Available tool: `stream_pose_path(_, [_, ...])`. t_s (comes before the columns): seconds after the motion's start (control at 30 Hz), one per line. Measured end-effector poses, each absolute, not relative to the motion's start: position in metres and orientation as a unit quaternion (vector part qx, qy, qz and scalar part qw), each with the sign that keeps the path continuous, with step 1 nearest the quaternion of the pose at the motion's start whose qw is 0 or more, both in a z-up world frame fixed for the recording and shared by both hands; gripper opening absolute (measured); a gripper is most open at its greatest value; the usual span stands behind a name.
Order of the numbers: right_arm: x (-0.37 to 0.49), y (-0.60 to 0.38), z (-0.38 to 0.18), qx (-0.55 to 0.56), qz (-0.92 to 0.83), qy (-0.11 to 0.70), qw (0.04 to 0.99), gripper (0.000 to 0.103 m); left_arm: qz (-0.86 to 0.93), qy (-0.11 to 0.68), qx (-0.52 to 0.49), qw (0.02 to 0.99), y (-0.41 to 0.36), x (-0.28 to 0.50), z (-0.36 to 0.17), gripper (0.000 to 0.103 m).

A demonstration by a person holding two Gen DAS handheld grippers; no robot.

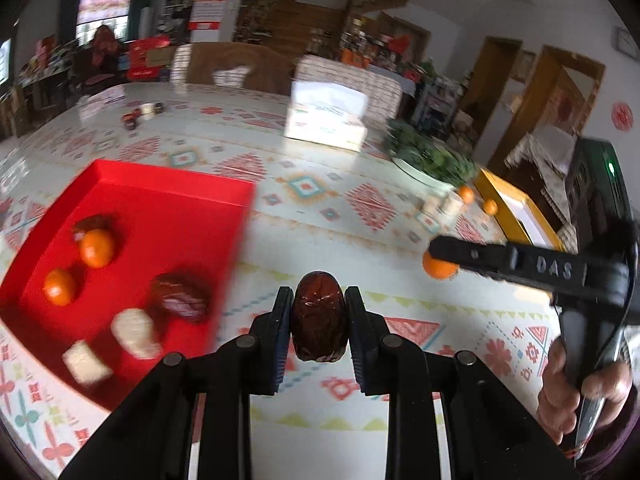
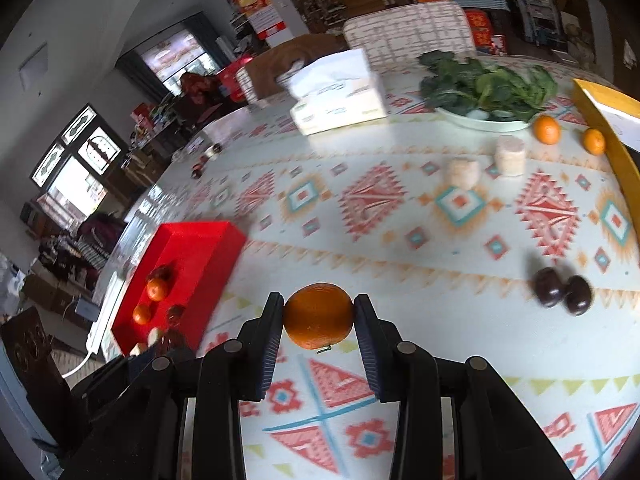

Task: Organize fruits
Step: 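Carry the orange and date over the red tray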

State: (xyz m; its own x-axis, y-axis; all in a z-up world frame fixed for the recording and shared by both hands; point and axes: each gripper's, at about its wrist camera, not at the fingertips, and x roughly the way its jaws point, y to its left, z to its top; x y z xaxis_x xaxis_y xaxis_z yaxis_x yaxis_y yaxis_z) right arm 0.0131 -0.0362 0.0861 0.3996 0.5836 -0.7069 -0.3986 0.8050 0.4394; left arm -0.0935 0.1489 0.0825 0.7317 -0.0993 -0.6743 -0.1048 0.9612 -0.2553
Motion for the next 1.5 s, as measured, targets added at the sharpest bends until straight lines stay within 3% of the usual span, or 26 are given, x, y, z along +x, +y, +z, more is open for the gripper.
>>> stream_pose_path(0.53, [-0.014,0.083,0.087,0.055,0.382,0.472,0.793,0.040,0.108,0.342,-0.205,0.911,0.261,-0.121,0.077,0.025])
stream_pose_path(1.5, [0.020,0.172,0.057,0.017,0.390,0.498,0.774,0.040,0.117,0.384,-0.242,0.883,0.312,-0.101,0.037,0.025])
